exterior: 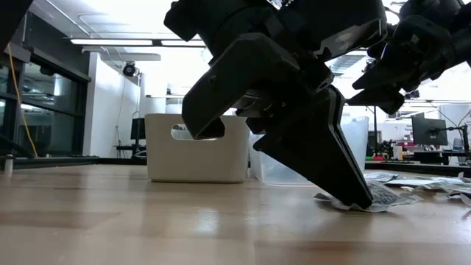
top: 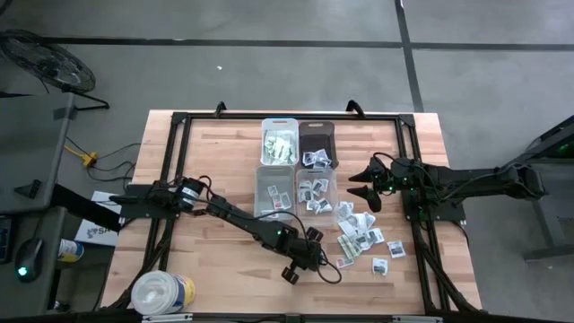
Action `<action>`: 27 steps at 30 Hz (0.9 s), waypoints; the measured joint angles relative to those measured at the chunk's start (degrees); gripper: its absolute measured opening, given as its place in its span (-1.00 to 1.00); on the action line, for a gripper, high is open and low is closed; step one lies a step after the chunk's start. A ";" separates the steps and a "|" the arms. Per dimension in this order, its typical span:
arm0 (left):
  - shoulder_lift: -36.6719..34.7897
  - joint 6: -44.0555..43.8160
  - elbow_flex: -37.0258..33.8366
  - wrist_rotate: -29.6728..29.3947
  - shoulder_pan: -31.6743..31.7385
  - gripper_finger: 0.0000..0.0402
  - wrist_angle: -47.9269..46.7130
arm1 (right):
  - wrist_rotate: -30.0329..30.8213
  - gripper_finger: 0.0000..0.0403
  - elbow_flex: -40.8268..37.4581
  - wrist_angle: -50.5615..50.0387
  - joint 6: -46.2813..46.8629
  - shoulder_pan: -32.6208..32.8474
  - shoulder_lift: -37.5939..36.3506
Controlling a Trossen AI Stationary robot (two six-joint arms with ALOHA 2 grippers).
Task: Pick & Place First Aid Supplies
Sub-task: Put the gray towelette pack into the transparent bin
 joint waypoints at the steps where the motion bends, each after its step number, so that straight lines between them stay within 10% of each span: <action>1: 0.00 0.00 0.00 -0.02 0.00 -0.96 0.00 | 0.01 0.10 0.00 0.00 -0.02 0.01 0.00; 27: -7.92 13.86 6.69 14.14 1.98 -1.00 -7.35 | 0.00 0.10 0.02 -0.29 -0.02 0.01 0.24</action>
